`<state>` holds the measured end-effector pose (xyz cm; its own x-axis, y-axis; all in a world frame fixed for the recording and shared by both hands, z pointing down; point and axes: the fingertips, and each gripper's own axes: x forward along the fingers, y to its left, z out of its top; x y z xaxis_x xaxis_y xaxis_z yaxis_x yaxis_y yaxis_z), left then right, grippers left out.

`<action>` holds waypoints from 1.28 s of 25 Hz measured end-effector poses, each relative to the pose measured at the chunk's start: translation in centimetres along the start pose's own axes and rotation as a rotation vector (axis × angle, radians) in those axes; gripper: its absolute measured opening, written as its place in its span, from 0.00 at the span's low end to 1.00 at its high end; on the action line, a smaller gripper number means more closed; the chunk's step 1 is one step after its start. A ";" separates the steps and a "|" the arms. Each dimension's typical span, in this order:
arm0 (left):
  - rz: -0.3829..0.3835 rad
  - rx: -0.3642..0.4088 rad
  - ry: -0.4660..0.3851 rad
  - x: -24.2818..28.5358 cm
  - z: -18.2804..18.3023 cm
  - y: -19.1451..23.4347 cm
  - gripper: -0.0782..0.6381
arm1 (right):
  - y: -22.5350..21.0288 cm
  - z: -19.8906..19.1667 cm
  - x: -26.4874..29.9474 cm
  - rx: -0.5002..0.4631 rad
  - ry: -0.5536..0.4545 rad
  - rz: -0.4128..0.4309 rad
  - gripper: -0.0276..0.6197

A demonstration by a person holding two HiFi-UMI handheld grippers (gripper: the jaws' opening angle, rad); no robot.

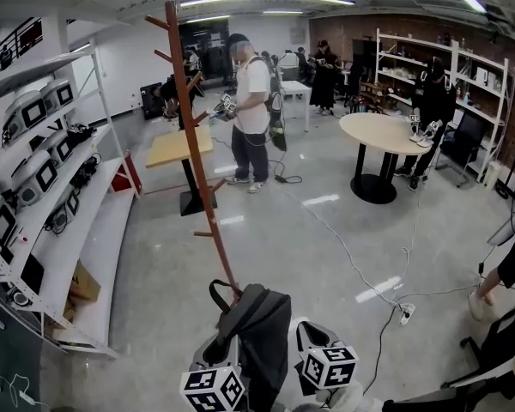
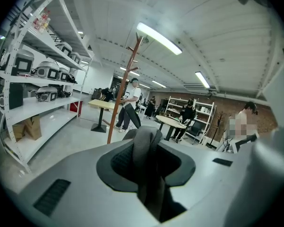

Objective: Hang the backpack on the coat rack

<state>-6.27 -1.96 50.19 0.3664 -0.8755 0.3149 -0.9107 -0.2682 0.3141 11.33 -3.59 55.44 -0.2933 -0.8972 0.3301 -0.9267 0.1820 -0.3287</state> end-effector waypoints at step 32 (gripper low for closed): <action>-0.059 0.022 0.032 14.7 7.2 6.5 0.22 | -0.6 6.7 15.9 -0.020 0.001 -0.022 0.06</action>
<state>-8.18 -19.43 50.43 0.4255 -0.8447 0.3246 -0.8910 -0.3283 0.3135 8.83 -20.68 54.93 -0.2726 -0.9008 0.3379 -0.9375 0.1699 -0.3036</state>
